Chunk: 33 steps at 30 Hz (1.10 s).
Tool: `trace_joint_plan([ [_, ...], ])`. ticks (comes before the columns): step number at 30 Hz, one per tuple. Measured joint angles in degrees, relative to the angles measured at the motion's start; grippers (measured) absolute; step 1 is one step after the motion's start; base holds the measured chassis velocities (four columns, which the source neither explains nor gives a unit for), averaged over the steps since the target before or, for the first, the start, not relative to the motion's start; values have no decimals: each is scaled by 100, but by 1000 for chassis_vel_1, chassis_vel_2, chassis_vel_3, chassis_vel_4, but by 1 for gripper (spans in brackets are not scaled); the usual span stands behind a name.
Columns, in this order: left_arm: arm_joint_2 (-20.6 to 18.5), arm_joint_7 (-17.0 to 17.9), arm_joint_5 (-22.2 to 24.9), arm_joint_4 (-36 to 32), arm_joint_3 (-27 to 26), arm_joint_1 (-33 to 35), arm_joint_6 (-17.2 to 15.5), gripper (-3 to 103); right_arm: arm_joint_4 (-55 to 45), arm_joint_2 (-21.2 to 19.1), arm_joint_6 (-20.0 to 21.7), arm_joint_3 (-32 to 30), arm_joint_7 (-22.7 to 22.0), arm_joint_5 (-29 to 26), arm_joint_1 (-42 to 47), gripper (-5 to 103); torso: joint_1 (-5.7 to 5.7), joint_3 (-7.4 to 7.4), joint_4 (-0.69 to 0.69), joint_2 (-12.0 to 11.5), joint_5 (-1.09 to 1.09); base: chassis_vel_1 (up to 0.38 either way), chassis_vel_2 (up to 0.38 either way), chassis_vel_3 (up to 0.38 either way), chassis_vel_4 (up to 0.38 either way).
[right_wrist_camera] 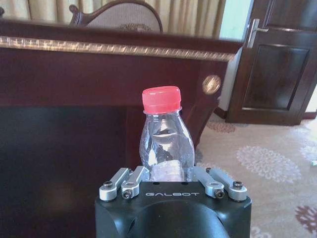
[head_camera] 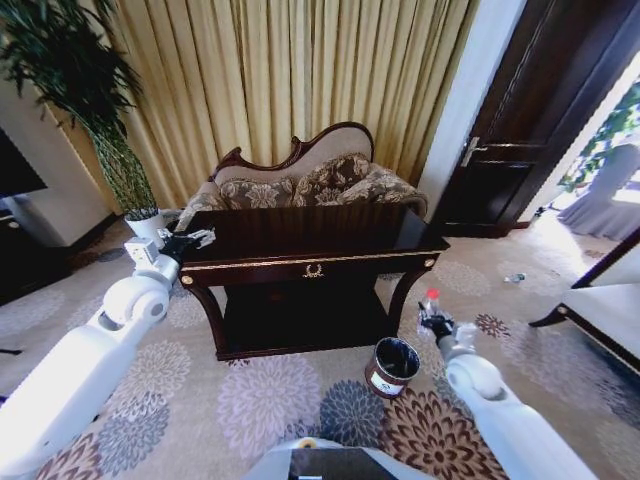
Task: Move to the front of the table and place the trash on the table into the trash bin.
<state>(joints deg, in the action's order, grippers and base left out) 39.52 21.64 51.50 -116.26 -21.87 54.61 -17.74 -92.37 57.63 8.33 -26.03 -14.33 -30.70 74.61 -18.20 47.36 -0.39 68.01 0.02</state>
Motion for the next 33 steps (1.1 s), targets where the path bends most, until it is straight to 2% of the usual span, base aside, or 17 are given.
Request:
trace_joint_plan([
  [7, 25, 22, -54, 15, 80, -8, 47, 100, 941, 458, -447, 228, 14, 423, -586, 28, 1, 0, 0, 0, -2, 0, 0, 0, 0],
  [14, -39, 17, 18, 38, 62, -86, 52, 100, 1189, 614, -554, 363, 12, 685, -776, 28, 0, 0, -1, 0, -1, 0, 0, 0, 0],
  [16, -49, 16, 29, 44, 53, -97, 55, 100, 1204, 627, -568, 403, 9, 734, -794, 31, 0, 0, -1, 0, -2, 0, 0, 0, 0],
  [18, -43, 12, 32, 49, 46, -97, 76, 100, 1251, 656, -620, 434, -9, 801, -851, 41, 0, -1, 0, 0, -1, 0, 0, 0, 0],
  [20, -33, 11, 32, 49, 45, -87, 89, 100, 1257, 657, -632, 439, -19, 808, -866, 41, 0, 0, 0, 0, -1, 0, 0, 0, 0],
  [22, -7, 9, 24, 44, 46, -65, 110, 100, 1258, 632, -641, 440, -28, 808, -879, 52, 0, 0, 0, 0, -1, 0, 0, 0, 0],
  [23, -7, 9, 24, 44, 46, -65, 110, 100, 1258, 632, -641, 440, -28, 808, -879, 52, 0, 0, 0, 0, -1, 0, 0, 0, 0],
  [24, 0, 7, 23, 38, 48, -62, 115, 100, 1256, 614, -642, 439, -28, 805, -879, 63, 0, 0, 0, 0, -2, 0, 0, 0, 0],
  [27, -1, 6, 23, 20, 54, -71, 119, 100, 1256, 576, -658, 419, -27, 797, -881, 69, 0, 0, 0, 0, -1, 0, 0, 0, 0],
  [30, -35, 3, 48, -1, 59, -117, 122, 100, 1261, 546, -680, 387, -22, 783, -903, 85, 1, 0, 0, 0, -1, 0, 0, 0, 0],
  [32, -46, 3, 55, -5, 59, -127, 122, 100, 1259, 541, -686, 377, -24, 776, -909, 85, 0, 0, 0, 0, 0, 0, 0, 0, 0],
  [33, -54, 3, 60, -9, 59, -131, 123, 100, 1231, 531, -688, 357, -30, 768, -910, 91, 0, 0, -1, 0, 1, 0, 0, 0, 0],
])
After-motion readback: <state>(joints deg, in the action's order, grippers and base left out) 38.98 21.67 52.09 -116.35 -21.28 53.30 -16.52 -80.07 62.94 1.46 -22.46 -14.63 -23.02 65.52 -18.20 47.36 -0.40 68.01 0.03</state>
